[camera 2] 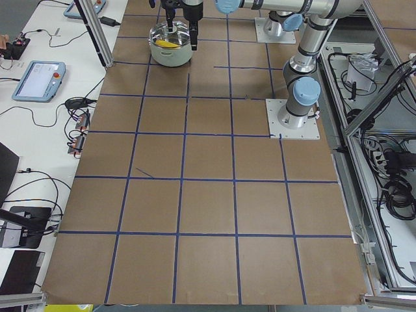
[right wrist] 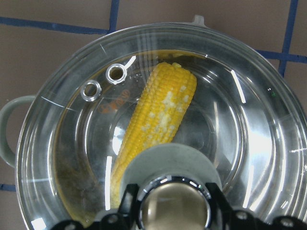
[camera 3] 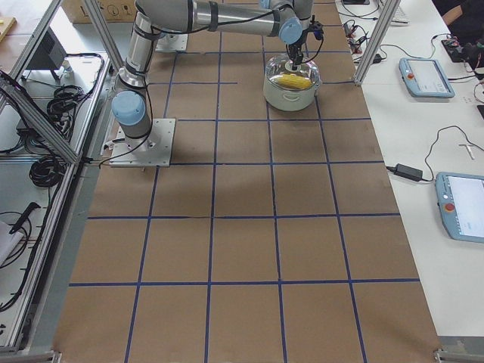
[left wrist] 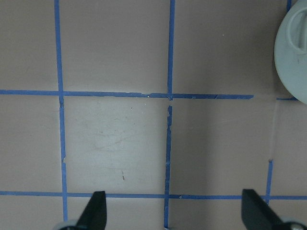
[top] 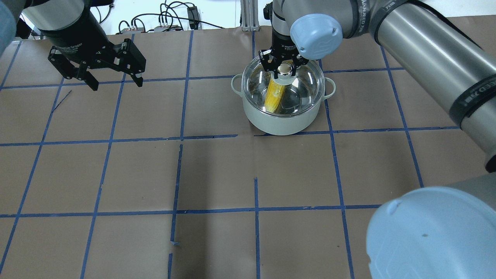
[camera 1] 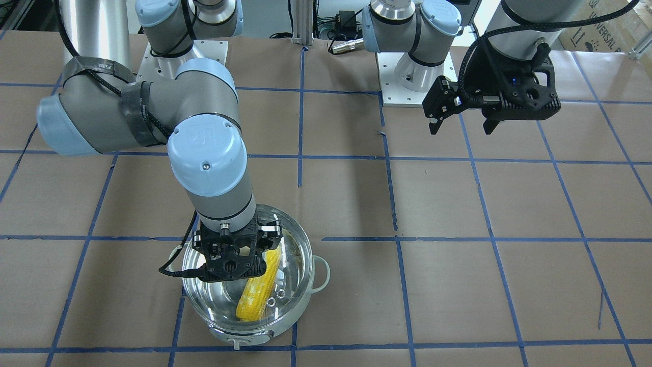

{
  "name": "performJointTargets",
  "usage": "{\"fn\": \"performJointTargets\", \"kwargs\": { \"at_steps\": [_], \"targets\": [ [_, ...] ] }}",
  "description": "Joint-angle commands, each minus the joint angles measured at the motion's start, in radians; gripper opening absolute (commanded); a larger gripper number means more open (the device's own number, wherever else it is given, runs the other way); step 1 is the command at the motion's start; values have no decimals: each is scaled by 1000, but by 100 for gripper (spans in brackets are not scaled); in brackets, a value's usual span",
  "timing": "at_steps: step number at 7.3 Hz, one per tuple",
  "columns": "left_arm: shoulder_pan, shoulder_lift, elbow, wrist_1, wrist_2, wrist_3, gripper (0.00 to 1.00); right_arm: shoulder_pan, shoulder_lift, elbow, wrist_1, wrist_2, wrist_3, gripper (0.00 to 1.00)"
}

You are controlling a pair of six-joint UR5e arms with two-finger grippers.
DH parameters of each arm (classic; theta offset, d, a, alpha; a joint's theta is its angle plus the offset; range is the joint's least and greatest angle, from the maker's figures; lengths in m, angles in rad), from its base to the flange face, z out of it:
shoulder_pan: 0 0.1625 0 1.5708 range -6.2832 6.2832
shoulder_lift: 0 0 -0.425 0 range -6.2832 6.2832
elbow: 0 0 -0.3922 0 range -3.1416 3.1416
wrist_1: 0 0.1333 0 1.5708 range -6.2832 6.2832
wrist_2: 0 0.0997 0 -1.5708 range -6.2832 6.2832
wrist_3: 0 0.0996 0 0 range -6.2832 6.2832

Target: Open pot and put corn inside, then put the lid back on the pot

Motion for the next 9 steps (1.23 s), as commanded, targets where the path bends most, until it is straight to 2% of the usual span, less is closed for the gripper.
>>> {"fn": "performJointTargets", "kwargs": {
  "at_steps": [1, 2, 3, 4, 5, 7, 8, 9],
  "targets": [
    [0, 1, 0, -1, -1, 0, 100, 0, 1, 13, -20, 0, -1, 21],
    [0, 1, 0, -1, -1, 0, 100, 0, 1, 7, -17, 0, -4, 34],
    [0, 1, 0, -1, -1, 0, 100, 0, -1, 3, -6, 3, -11, 95],
    [0, 1, 0, 0, 0, 0, 100, -1, -7, 1, 0, 5, -11, 100],
    [0, 1, 0, 0, 1, 0, 100, -6, -19, -7, -2, 3, -8, 100],
    [0, 1, 0, 0, -1, 0, 100, -59, -138, 12, 3, -6, -2, 100],
    [0, 1, 0, 0, 0, 0, 100, -122, -206, 36, 65, 0, -13, 100],
    [0, 1, 0, 2, 1, 0, 100, -168, -276, 76, 81, 9, -46, 100]
  ]
}}
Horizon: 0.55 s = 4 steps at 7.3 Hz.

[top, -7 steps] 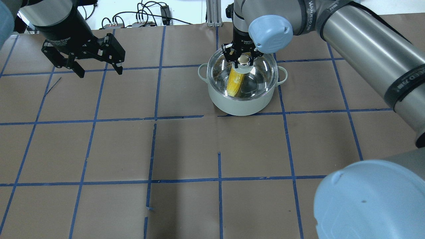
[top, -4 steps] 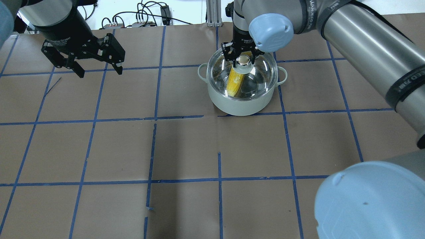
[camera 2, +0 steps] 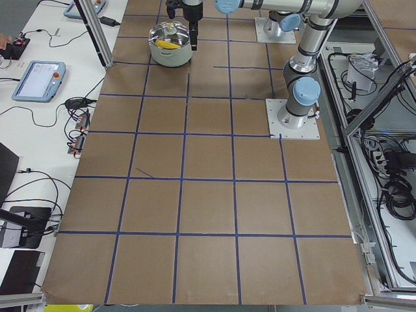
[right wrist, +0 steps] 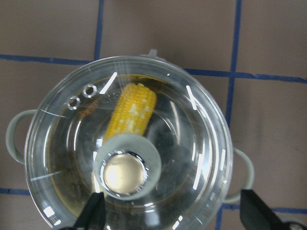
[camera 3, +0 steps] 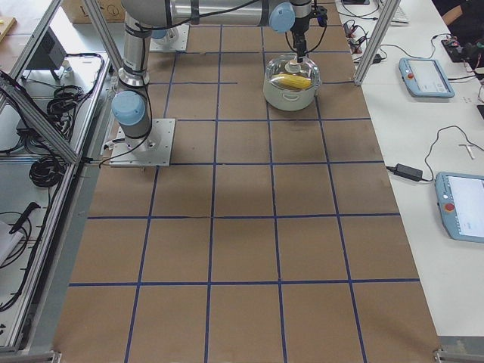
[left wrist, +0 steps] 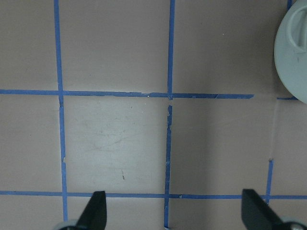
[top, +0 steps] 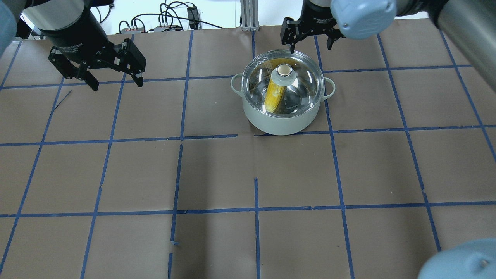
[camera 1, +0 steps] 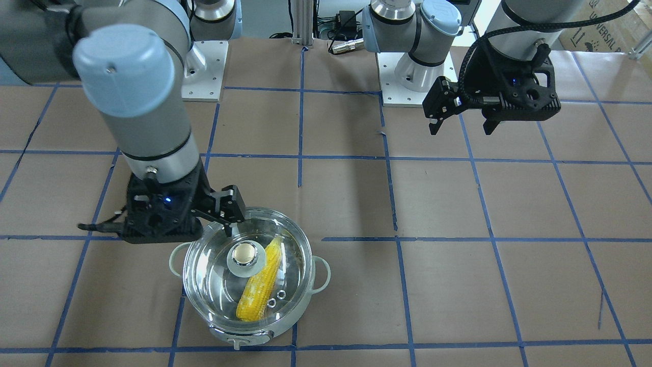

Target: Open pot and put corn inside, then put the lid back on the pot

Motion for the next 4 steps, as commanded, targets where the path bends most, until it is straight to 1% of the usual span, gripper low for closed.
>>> {"fn": "performJointTargets", "kwargs": {
  "at_steps": [1, 2, 3, 4],
  "targets": [
    [0, -3, 0, 1, 0, 0, 100, -98, -169, 118, 36, 64, -108, 100],
    [0, 0, 0, 3, 0, 0, 100, -127, -244, 227, 31, 66, -117, 100],
    [0, 0, 0, 1, 0, -8, 100, -144, -307, 284, 43, 58, -118, 100],
    [0, 0, 0, 4, 2, -11, 100, -151, -335, 274, 139, 39, -118, 100]
  ]
}}
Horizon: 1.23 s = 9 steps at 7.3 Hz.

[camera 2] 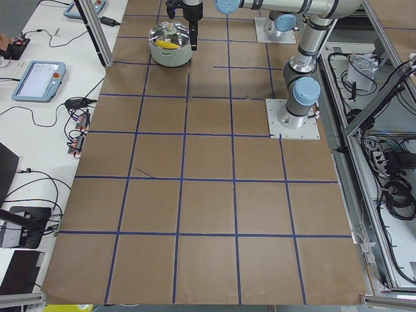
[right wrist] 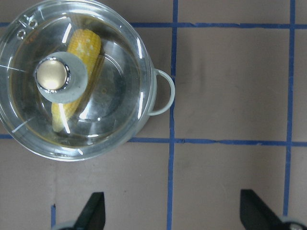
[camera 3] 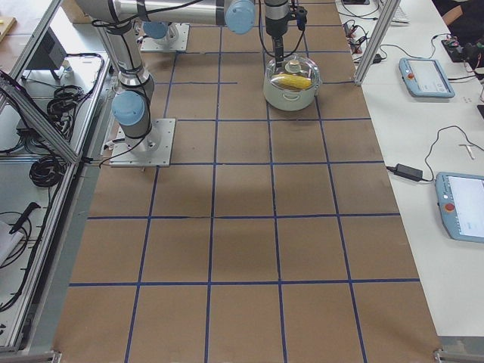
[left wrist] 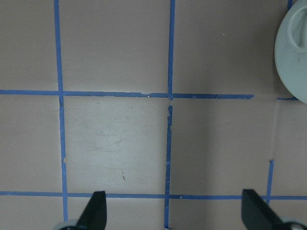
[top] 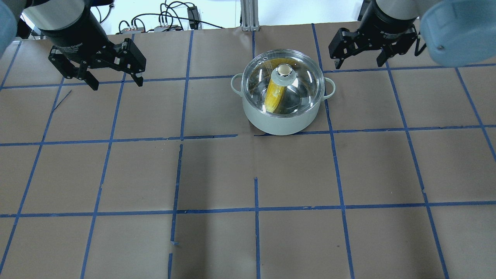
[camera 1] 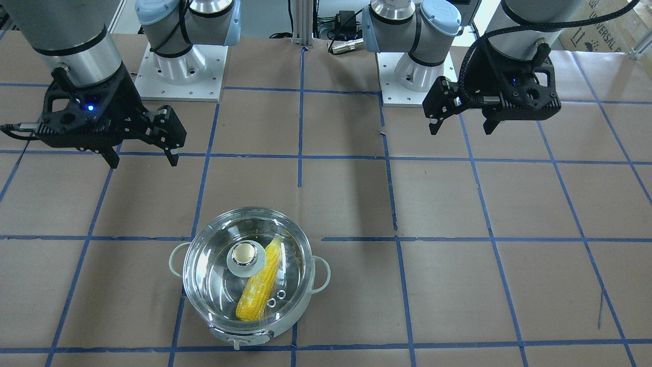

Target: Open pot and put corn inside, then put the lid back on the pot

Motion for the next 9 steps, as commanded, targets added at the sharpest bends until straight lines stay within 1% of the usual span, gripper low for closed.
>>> {"fn": "performJointTargets", "kwargs": {
  "at_steps": [1, 2, 4, 9],
  "targets": [
    [-1, 0, 0, 2, 1, -5, 100, -18, -49, -18, 110, -24, -4, 100],
    [0, 0, 0, 4, 1, -5, 100, -20, -42, -58, 149, -43, -6, 100],
    [-1, 0, 0, 4, 3, -5, 100, -20, -10, -141, 214, -46, -6, 100],
    [-1, 0, 0, 4, 3, -5, 100, -15, -7, -152, 228, -45, -6, 100]
  ]
}}
